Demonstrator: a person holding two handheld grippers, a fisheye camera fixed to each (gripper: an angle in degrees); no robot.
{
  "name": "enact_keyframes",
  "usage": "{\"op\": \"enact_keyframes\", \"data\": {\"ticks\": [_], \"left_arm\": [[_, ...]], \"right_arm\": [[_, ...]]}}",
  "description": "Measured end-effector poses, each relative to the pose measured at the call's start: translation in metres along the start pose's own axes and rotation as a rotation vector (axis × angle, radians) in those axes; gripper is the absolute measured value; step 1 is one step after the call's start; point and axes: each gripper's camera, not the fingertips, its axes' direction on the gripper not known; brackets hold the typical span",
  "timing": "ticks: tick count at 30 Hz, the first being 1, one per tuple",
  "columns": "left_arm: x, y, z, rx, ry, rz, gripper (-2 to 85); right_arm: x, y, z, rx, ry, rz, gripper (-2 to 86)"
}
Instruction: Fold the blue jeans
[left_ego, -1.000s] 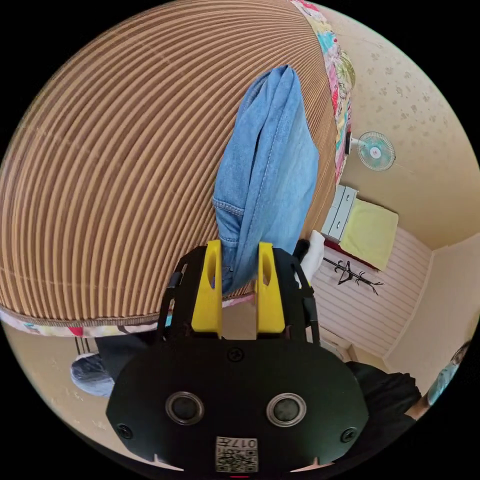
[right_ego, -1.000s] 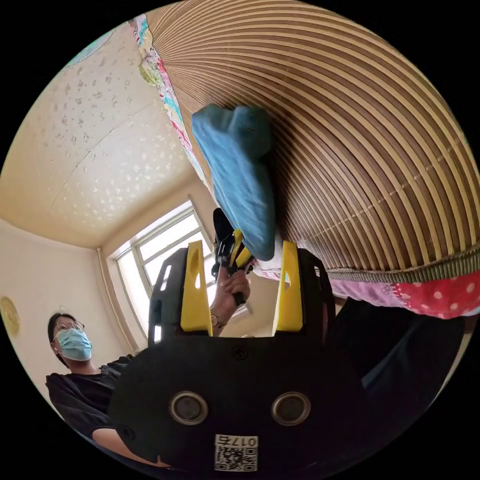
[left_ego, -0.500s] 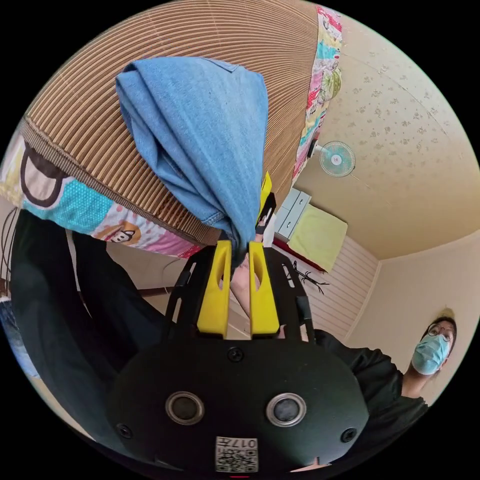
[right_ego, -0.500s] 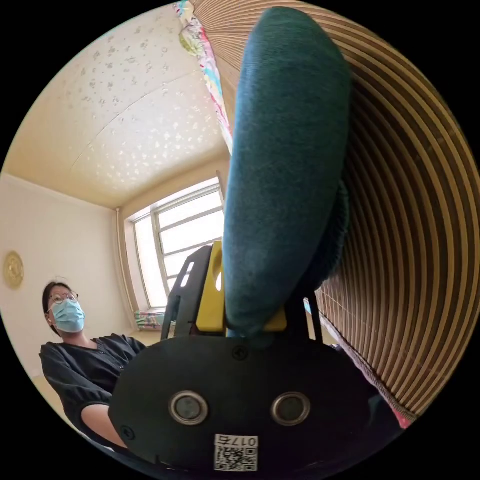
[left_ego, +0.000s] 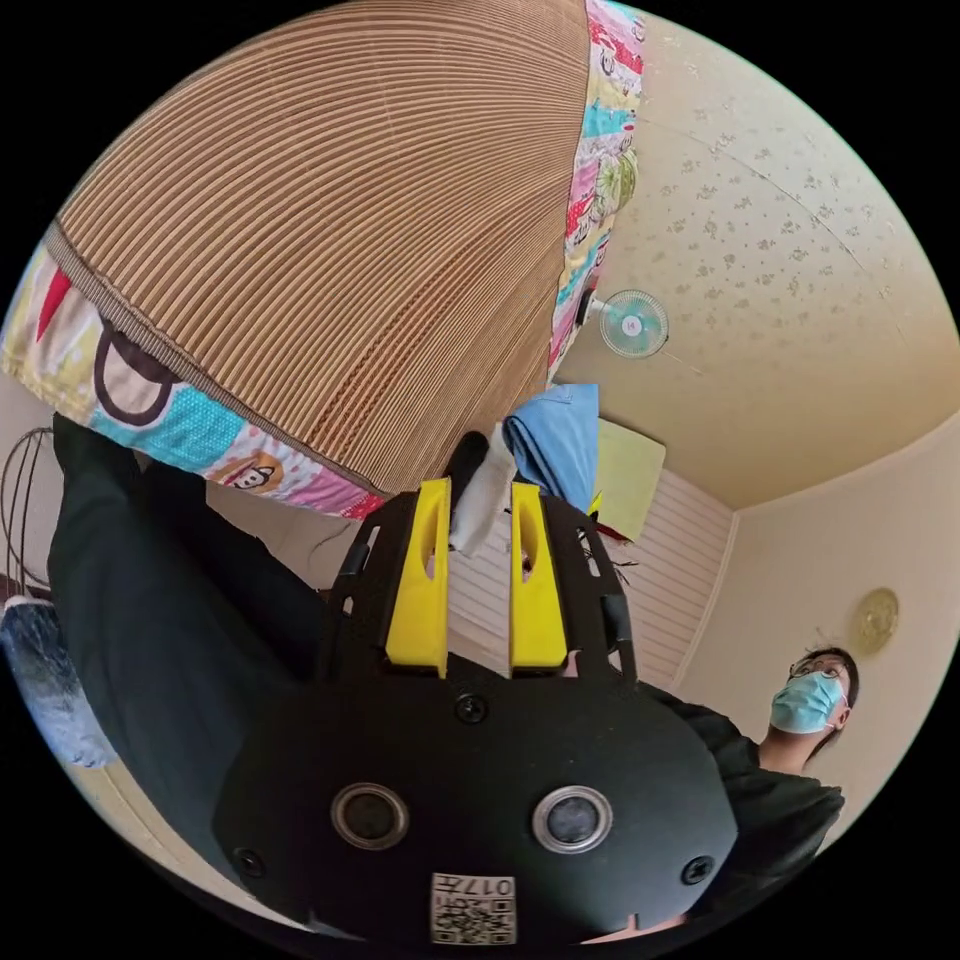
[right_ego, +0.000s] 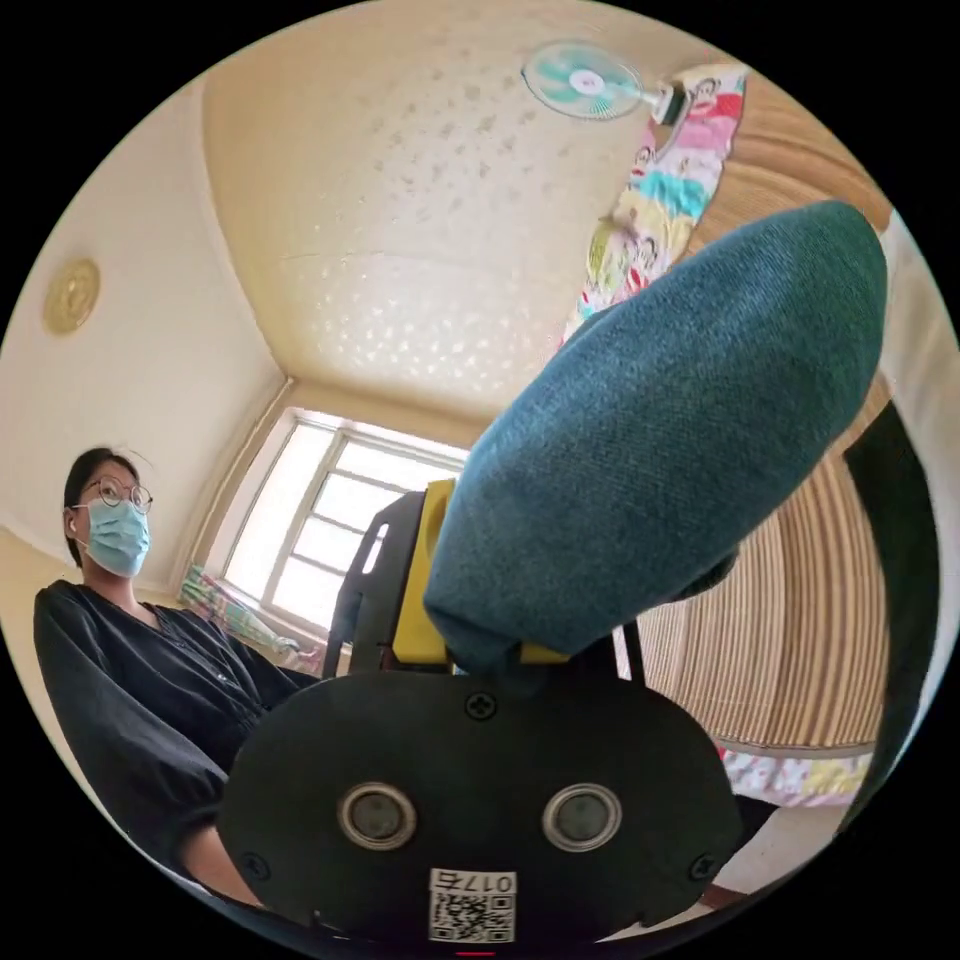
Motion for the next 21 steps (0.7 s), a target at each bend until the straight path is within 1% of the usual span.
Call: {"op": "enact_keyframes", "data": {"ticks": [2, 3, 4, 5, 6, 7, 8, 9, 10, 11, 14, 16, 18, 20, 21], "left_arm": [[0.012, 0.001, 0.007, -0.022, -0.046, 0.015, 9.3], [0.019, 0.002, 0.015, -0.042, -0.044, 0.03, 9.2], [0.024, 0.002, 0.024, -0.062, -0.02, 0.037, 9.2], [0.027, 0.002, 0.029, -0.067, -0.007, 0.038, 9.2], [0.032, 0.003, 0.038, -0.07, 0.013, 0.034, 9.1], [0.037, 0.005, 0.046, -0.068, 0.026, 0.026, 9.0], [0.04, 0.006, 0.049, -0.065, 0.03, 0.023, 9.0], [0.046, 0.008, 0.055, -0.061, 0.037, 0.023, 8.9], [0.053, 0.011, 0.061, -0.063, 0.039, 0.028, 8.8], [0.057, 0.012, 0.063, -0.065, 0.035, 0.033, 8.8], [0.072, 0.017, 0.067, -0.083, -0.034, 0.053, 8.7], [0.08, 0.025, 0.06, -0.06, -0.098, 0.061, 8.7], [0.085, 0.029, 0.055, -0.049, -0.122, 0.083, 8.7], [0.09, 0.031, 0.052, -0.044, -0.156, 0.095, 8.8], [0.093, 0.032, 0.05, -0.036, -0.177, 0.102, 8.7]], "right_arm": [[-0.004, 0.003, -0.065, 0.186, 0.038, -0.032, 6.5], [0.0, 0.006, -0.081, 0.231, 0.052, -0.029, 6.7], [0.014, 0.014, -0.111, 0.317, 0.098, 0.005, 6.9], [0.035, 0.027, -0.139, 0.391, 0.17, 0.085, 7.1], [0.049, 0.035, -0.152, 0.422, 0.204, 0.157, 7.2], [0.08, 0.055, -0.178, 0.492, 0.246, 0.359, 7.2], [0.103, 0.084, -0.2, 0.589, 0.244, 0.509, 7.2], [0.111, 0.098, -0.209, 0.636, 0.218, 0.54, 7.2], [0.125, 0.126, -0.222, 0.716, 0.121, 0.547, 7.1], [0.135, 0.148, -0.228, 0.751, 0.03, 0.538, 6.9], [0.147, 0.202, -0.228, 0.798, -0.06, 0.546, 5.2], [0.151, 0.239, -0.227, 0.837, -0.063, 0.601, 3.5], [0.155, 0.279, -0.222, 0.878, -0.03, 0.713, 2.3], [0.159, 0.324, -0.21, 0.919, 0.006, 0.878, 1.3], [0.159, 0.332, -0.206, 0.932, 0.012, 0.905, 1.2]]}}
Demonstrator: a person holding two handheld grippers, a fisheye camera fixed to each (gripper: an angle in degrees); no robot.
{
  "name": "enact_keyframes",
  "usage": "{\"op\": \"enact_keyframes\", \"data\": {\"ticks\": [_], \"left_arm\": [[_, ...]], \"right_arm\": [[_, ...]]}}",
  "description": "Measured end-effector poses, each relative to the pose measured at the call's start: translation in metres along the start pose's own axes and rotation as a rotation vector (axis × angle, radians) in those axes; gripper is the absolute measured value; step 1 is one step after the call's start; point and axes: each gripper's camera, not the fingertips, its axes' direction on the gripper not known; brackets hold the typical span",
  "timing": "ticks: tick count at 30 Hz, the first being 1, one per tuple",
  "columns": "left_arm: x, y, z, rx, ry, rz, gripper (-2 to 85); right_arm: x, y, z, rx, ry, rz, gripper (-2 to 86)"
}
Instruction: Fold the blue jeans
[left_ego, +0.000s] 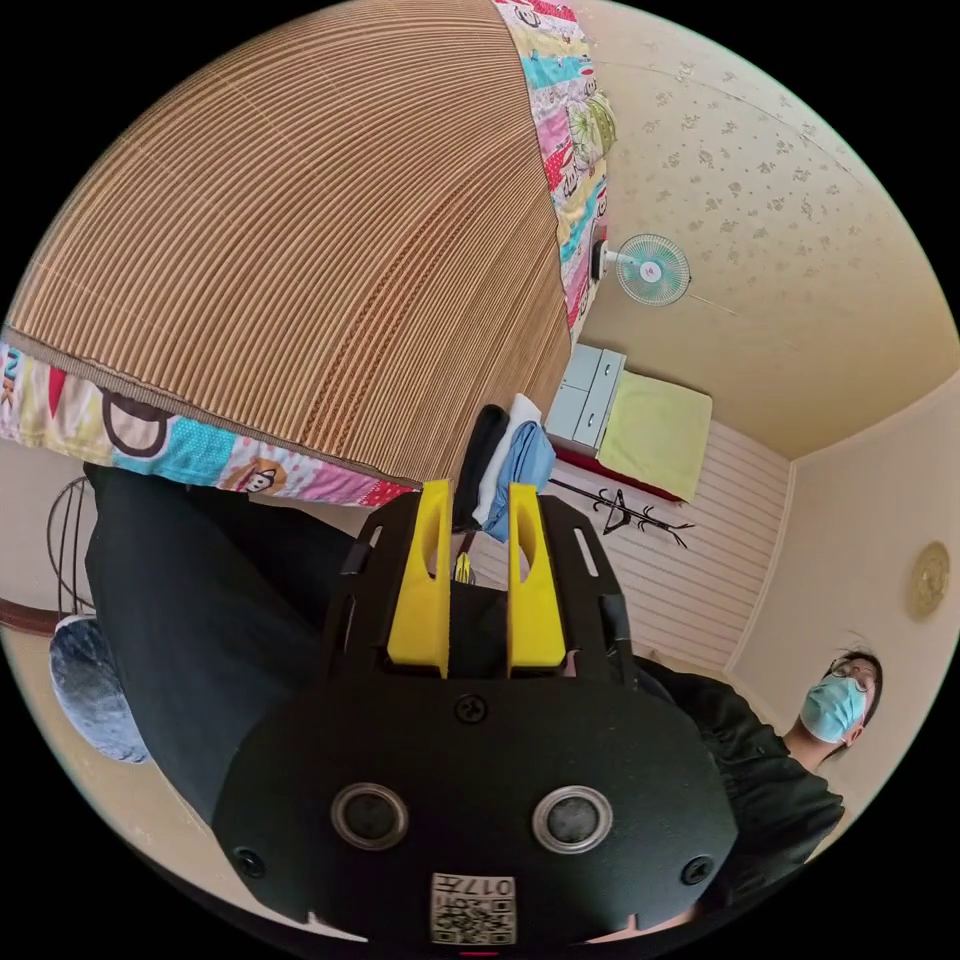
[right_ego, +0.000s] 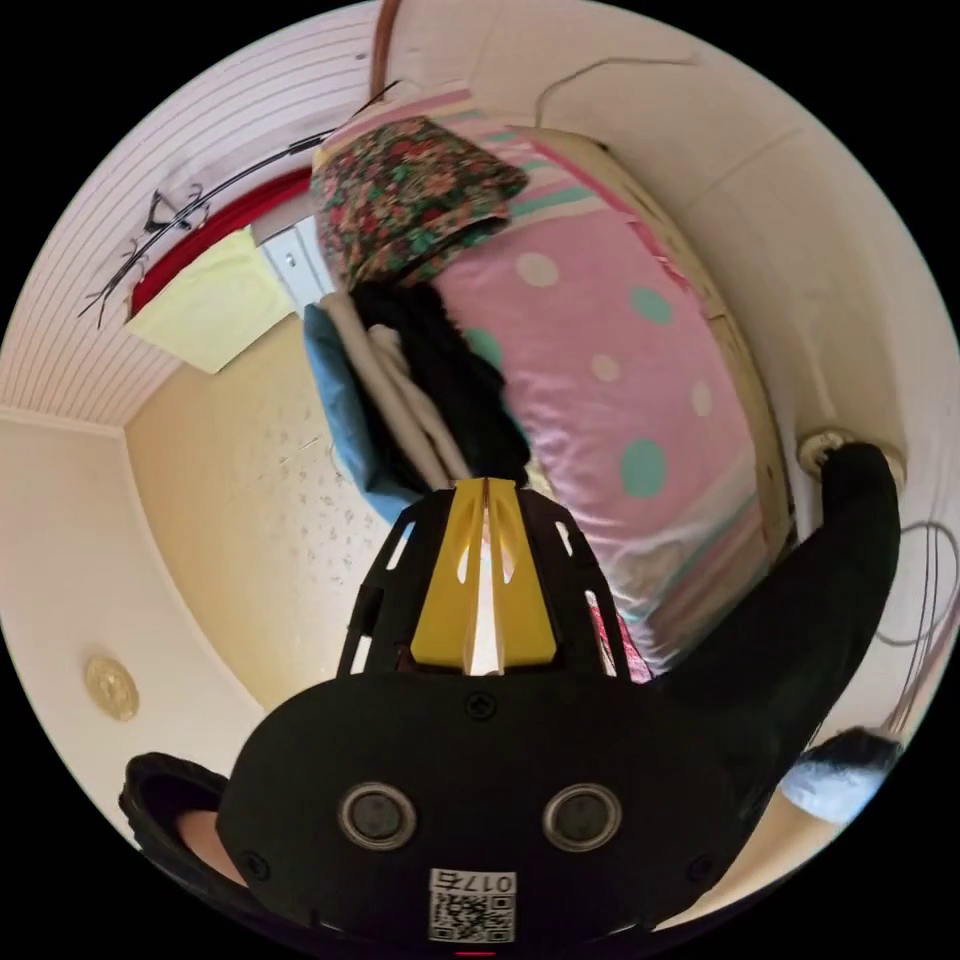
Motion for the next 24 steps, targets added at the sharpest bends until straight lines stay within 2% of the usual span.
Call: {"op": "enact_keyframes", "data": {"ticks": [2, 4, 6, 7, 8, 9, 11, 13, 15, 17, 18, 20, 22, 24], "left_arm": [[0.004, 0.001, -0.005, 0.031, -0.032, -0.004, 8.7], [0.006, 0.0, -0.013, 0.084, -0.047, -0.023, 8.7], [0.009, -0.006, -0.021, 0.098, -0.037, -0.018, 8.7], [0.014, -0.012, -0.029, 0.105, -0.04, -0.001, 8.7], [0.017, -0.015, -0.034, 0.111, -0.05, 0.008, 8.7], [0.023, -0.021, -0.048, 0.128, -0.084, 0.024, 8.6], [0.034, -0.029, -0.074, 0.174, -0.152, 0.042, 8.7], [0.049, -0.035, -0.12, 0.288, -0.251, 0.048, 8.7], [0.059, -0.036, -0.16, 0.399, -0.333, 0.037, 8.7], [0.066, -0.037, -0.2, 0.505, -0.401, 0.007, 8.7], [0.07, -0.038, -0.225, 0.574, -0.433, -0.005, 8.7], [0.075, -0.039, -0.258, 0.663, -0.466, -0.024, 8.7], [0.082, -0.043, -0.296, 0.767, -0.505, -0.049, 8.7], [0.087, -0.049, -0.318, 0.833, -0.527, -0.059, 8.7]], "right_arm": [[0.02, 0.016, 0.002, 0.033, 0.021, 0.08, 0.8], [0.032, 0.025, 0.025, -0.039, 0.062, 0.16, 0.7], [0.039, 0.035, 0.068, -0.255, 0.212, 0.25, 0.6], [0.038, 0.045, 0.109, -0.473, 0.366, 0.233, 0.5], [0.03, 0.064, 0.155, -0.706, 0.524, 0.115, 0.5], [0.025, 0.077, 0.177, -0.807, 0.588, 0.033, 0.4], [-0.004, 0.151, 0.255, -1.102, 0.75, -0.38, 0.4], [-0.018, 0.217, 0.301, -1.208, 0.846, -0.64, 0.4], [-0.03, 0.288, 0.337, -1.224, 0.909, -0.904, 0.4], [-0.046, 0.397, 0.369, -1.164, 0.926, -1.319, 0.5], [-0.049, 0.425, 0.374, -1.141, 0.924, -1.419, 0.5], [-0.055, 0.538, 0.385, -0.987, 0.879, -1.781, 0.4], [-0.058, 0.617, 0.381, -0.806, 0.803, -1.991, 0.4], [-0.063, 0.676, 0.365, -0.613, 0.664, -2.073, 0.4]]}}
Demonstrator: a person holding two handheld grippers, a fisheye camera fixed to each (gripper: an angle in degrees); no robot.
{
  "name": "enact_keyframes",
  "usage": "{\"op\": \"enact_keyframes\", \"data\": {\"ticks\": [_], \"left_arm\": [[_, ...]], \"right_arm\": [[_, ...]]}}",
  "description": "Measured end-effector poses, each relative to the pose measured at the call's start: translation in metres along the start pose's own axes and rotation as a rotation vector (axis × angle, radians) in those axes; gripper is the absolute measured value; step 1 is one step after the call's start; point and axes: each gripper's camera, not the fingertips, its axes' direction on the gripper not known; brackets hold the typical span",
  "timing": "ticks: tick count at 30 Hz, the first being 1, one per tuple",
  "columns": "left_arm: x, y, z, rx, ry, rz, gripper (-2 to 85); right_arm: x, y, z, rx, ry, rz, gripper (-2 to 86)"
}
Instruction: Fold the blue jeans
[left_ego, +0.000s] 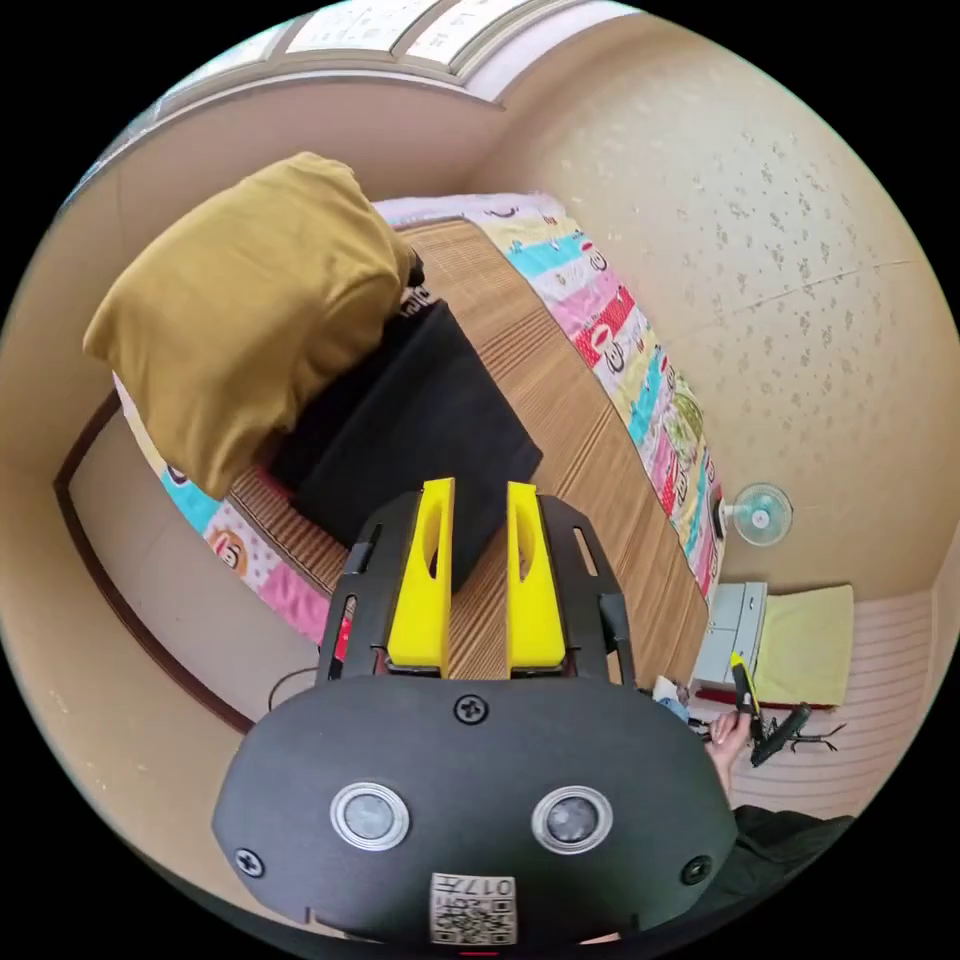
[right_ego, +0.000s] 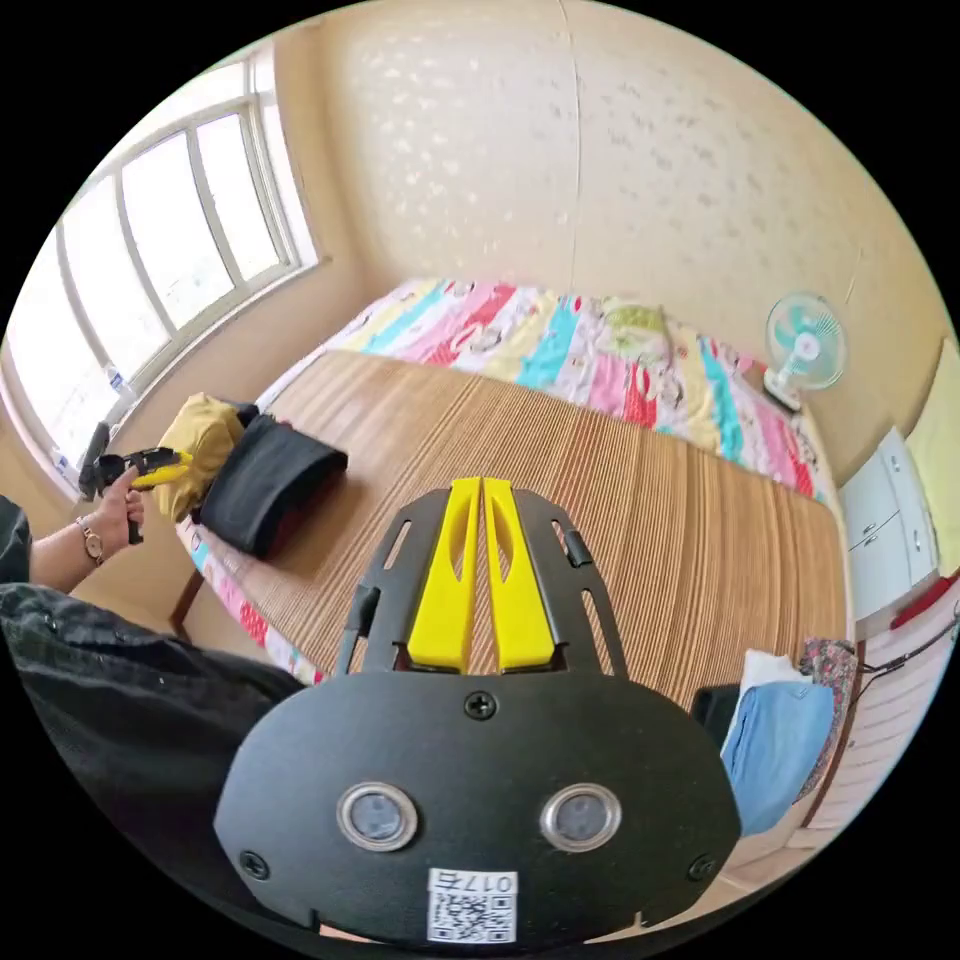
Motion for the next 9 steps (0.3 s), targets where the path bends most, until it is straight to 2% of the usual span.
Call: {"op": "enact_keyframes", "data": {"ticks": [2, 4, 5, 7, 9], "left_arm": [[0.004, -0.017, -0.011, 0.098, -0.032, 0.005, 8.7], [0.015, -0.042, -0.007, 0.14, -0.089, 0.04, 8.8], [0.017, -0.049, -0.003, 0.133, -0.103, 0.041, 8.9], [0.017, -0.079, 0.022, 0.076, -0.144, 0.01, 11.5], [0.014, -0.096, 0.042, 0.042, -0.165, -0.019, 12.9]], "right_arm": [[-0.037, -0.013, -0.03, 0.166, -0.081, 0.122, 0.3], [-0.05, -0.015, -0.036, 0.193, -0.276, 0.173, 0.3], [-0.053, -0.013, -0.034, 0.18, -0.409, 0.207, 0.3], [-0.055, -0.003, -0.029, 0.171, -0.546, 0.287, 0.3], [-0.059, 0.009, -0.029, 0.187, -0.613, 0.325, 0.2]]}}
